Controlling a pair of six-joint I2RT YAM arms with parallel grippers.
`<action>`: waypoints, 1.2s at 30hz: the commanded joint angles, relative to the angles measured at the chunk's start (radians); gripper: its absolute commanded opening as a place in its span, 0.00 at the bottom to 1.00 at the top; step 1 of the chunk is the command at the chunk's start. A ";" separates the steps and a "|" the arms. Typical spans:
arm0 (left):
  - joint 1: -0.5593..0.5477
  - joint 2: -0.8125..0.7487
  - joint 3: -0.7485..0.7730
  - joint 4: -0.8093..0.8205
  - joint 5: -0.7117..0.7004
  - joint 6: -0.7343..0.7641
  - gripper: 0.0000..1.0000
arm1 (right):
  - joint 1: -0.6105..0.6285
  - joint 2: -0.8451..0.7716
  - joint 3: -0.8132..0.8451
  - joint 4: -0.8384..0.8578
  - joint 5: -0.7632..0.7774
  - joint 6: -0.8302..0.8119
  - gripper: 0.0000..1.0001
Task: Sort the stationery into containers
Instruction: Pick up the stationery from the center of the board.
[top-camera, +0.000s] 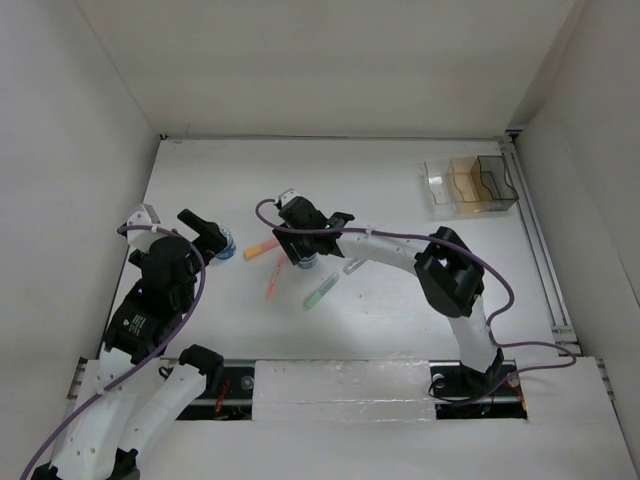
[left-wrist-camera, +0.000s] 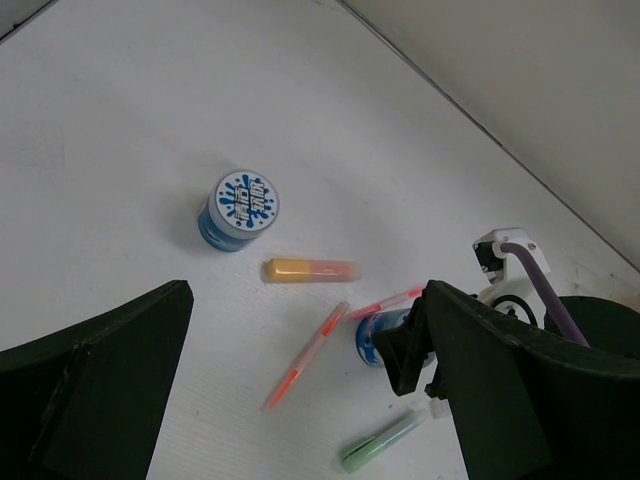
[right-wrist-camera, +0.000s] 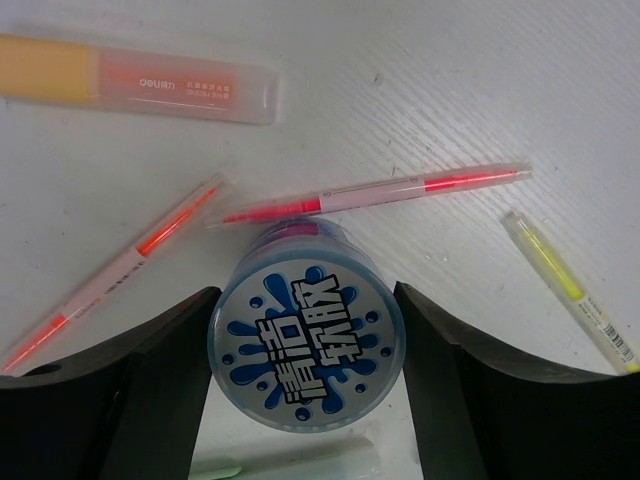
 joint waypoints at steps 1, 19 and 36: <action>0.003 0.006 0.010 0.035 0.009 0.013 1.00 | -0.006 -0.001 0.019 0.018 -0.018 0.000 0.73; 0.003 0.006 0.010 0.035 0.009 0.022 1.00 | -0.015 -0.059 0.019 -0.048 0.011 0.009 0.00; 0.003 -0.012 0.010 0.035 0.009 0.022 1.00 | -0.338 -0.247 0.093 -0.181 -0.028 -0.034 0.00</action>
